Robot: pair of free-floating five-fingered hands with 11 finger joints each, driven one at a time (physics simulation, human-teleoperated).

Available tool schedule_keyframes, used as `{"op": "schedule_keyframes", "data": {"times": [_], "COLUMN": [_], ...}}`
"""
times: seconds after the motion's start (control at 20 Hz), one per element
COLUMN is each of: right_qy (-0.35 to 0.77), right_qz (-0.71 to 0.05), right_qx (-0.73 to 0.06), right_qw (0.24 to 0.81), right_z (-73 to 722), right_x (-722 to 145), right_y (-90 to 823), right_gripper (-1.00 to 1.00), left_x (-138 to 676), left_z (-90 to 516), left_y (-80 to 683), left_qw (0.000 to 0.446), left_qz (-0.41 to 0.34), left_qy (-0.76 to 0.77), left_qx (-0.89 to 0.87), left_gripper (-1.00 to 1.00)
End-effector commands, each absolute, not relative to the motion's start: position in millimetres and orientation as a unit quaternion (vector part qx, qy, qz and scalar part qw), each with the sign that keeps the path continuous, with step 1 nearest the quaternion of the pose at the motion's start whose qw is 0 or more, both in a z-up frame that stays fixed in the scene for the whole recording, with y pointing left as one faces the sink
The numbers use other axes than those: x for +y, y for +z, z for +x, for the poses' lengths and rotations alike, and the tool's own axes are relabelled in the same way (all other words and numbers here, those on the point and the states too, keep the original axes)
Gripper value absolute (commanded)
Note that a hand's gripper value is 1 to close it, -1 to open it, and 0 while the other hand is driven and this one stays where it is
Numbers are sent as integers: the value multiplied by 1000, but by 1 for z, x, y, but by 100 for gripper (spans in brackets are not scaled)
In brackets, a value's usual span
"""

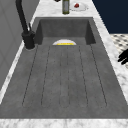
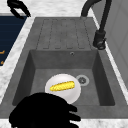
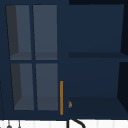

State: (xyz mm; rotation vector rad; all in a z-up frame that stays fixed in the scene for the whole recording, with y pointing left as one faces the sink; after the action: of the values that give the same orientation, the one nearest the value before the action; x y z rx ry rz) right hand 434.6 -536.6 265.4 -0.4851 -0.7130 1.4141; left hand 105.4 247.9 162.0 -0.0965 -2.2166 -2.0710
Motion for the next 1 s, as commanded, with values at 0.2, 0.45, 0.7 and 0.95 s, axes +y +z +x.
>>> {"op": "schedule_keyframes", "data": {"times": [0.2, 0.45, 0.7, 0.95], "right_qy": [637, 621, 610, 601], "right_qz": [-240, -271, -277, -296], "right_qx": [-326, -350, -366, -382], "right_qw": [656, 647, 646, 636], "right_z": [435, 438, 440, 425], "right_x": [-536, -538, -538, -538], "right_y": [263, 270, 269, 271], "right_gripper": [100, 100, 100, 100], "left_x": [248, 248, 248, 248], "left_z": [105, 105, 105, 105], "left_y": [162, 162, 162, 162], "left_qw": [53, 53, 53, 53], "left_qz": [-32, -32, -32, -32], "left_qy": [-681, -681, -681, -681], "left_qx": [-729, -729, -729, -729], "left_gripper": [0, 0, 0, 0]}}
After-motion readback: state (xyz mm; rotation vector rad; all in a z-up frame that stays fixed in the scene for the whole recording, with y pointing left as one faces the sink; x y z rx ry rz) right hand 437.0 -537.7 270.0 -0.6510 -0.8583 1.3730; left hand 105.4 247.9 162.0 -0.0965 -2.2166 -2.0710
